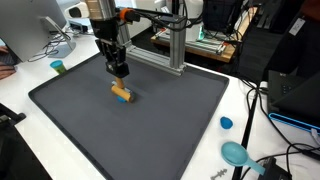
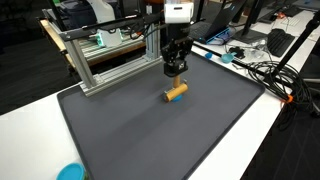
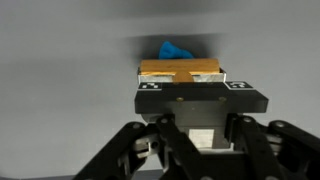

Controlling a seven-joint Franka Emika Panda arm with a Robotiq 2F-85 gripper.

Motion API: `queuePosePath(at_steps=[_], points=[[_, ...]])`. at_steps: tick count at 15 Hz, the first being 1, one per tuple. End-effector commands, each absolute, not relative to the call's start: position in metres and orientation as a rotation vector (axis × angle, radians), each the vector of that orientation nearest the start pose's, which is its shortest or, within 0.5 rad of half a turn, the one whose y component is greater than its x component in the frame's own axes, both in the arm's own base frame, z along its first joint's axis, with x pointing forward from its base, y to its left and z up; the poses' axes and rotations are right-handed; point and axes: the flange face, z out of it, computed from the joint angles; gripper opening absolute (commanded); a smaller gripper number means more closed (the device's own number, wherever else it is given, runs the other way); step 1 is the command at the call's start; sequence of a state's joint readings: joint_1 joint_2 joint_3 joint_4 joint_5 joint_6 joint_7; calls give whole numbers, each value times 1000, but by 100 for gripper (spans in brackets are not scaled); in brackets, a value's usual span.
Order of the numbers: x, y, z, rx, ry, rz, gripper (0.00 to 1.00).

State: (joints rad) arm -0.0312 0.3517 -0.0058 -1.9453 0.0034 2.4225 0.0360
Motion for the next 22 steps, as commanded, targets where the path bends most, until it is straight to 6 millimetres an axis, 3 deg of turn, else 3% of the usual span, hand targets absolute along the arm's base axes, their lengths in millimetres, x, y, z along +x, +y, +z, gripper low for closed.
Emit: queuePosePath(at_steps=[1, 22], points=[[634, -17, 265, -3138, 193, -160, 22], [651, -23, 270, -3123, 420, -299, 22]])
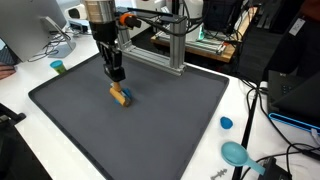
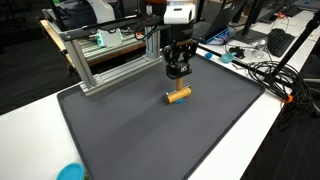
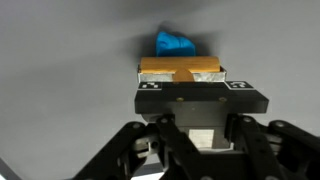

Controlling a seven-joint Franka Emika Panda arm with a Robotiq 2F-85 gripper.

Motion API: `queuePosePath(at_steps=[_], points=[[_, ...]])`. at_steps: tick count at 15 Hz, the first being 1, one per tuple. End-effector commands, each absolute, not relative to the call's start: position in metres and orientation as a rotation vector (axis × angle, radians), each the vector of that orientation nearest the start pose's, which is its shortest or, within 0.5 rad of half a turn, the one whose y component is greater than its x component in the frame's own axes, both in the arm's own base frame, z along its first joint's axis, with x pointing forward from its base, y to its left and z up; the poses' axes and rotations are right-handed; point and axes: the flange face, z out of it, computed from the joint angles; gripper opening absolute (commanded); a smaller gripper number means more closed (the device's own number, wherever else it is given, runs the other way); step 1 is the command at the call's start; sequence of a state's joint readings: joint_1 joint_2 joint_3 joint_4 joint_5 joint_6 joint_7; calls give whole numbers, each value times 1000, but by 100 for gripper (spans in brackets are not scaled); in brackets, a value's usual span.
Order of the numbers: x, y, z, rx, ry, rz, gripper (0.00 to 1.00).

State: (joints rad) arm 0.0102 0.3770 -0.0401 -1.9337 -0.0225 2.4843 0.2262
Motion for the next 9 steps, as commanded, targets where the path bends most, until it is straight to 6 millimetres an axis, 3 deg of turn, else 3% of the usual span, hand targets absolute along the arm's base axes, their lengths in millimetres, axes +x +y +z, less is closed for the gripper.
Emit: queuePosePath(at_steps=[1, 4, 6, 9], points=[[653, -25, 272, -3114, 436, -303, 22], [655, -36, 294, -3066, 493, -376, 22], [650, -43, 324, -3032, 491, -489, 22], [627, -38, 349, -3060, 189, -403, 22]])
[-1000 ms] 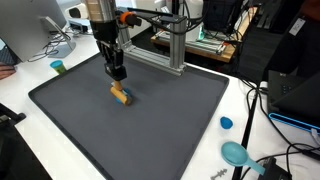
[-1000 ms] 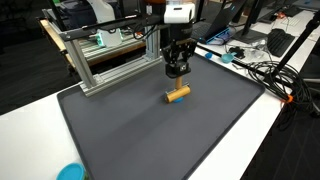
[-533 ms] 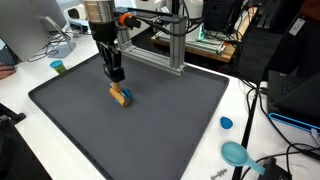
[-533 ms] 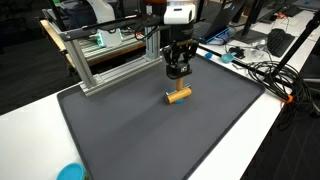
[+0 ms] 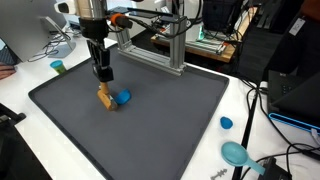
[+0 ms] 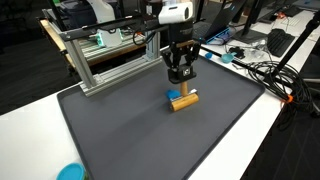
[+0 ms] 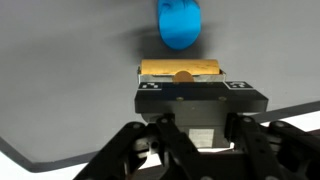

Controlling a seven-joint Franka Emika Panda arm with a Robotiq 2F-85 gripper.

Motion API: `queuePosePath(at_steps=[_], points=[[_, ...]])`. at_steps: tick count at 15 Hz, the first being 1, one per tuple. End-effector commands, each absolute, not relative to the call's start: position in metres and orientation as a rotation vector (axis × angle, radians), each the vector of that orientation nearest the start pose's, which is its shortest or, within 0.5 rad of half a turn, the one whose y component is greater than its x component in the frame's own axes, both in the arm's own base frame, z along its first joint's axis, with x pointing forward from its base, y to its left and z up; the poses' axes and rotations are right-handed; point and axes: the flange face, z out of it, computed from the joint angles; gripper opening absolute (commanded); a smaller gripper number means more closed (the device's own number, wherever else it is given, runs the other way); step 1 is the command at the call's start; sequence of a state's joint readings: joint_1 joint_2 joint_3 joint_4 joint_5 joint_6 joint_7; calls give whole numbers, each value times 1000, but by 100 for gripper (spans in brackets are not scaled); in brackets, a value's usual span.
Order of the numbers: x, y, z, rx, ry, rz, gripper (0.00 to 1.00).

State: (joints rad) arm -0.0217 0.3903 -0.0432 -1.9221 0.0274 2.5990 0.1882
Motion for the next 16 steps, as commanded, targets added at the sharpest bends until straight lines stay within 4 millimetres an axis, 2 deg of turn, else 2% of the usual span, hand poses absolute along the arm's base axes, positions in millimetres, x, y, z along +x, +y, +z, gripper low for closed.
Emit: queuePosePath(at_steps=[1, 5, 6, 7, 8, 9, 16], points=[[620, -36, 354, -3059, 110, -373, 22], [606, -16, 368, -3057, -247, -329, 22], [619, -22, 357, -3082, -109, -333, 22], [617, -18, 360, -3080, -130, -333, 47], [617, -18, 359, -3080, -126, -331, 47], [621, -18, 353, -3077, -116, -333, 22], [628, -29, 307, -3145, -147, -195, 22]])
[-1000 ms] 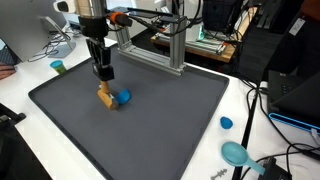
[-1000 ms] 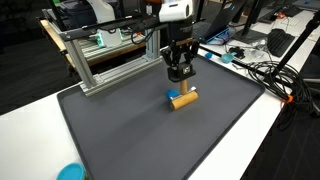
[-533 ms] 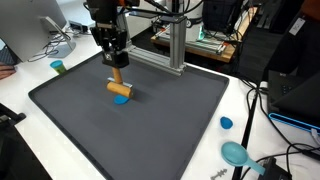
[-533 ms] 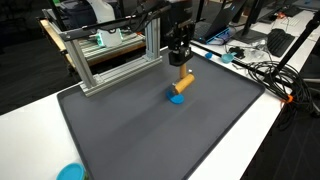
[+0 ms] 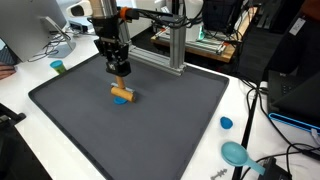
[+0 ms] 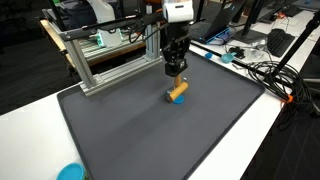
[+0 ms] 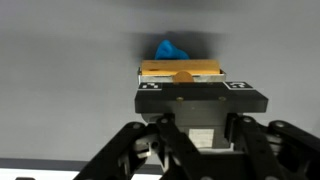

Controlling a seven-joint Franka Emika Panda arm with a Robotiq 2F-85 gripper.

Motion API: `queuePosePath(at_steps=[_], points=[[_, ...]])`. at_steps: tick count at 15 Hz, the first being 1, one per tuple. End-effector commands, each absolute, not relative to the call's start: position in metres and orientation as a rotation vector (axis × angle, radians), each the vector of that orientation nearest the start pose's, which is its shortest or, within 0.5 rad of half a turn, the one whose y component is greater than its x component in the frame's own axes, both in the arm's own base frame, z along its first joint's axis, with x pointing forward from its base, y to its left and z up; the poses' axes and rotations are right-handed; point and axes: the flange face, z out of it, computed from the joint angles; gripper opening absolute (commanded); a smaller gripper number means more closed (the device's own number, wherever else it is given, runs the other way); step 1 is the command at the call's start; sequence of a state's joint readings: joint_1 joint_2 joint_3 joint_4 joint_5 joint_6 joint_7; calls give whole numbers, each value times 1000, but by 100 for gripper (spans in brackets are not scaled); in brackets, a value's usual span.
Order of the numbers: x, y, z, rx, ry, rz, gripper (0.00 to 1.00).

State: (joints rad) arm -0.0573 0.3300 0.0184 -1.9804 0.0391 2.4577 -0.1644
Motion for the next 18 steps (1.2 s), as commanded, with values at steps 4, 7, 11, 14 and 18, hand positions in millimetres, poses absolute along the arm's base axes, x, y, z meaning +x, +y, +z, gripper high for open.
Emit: queuePosePath(at_steps=[4, 7, 11, 14, 18], points=[[626, -32, 298, -3186, -146, -93, 22], [623, -31, 294, -3200, -153, 10, 22], [627, -29, 287, -3185, -148, 9, 22], [629, -30, 280, -3186, -129, 27, 22], [635, -22, 313, -3154, -131, -101, 47]])
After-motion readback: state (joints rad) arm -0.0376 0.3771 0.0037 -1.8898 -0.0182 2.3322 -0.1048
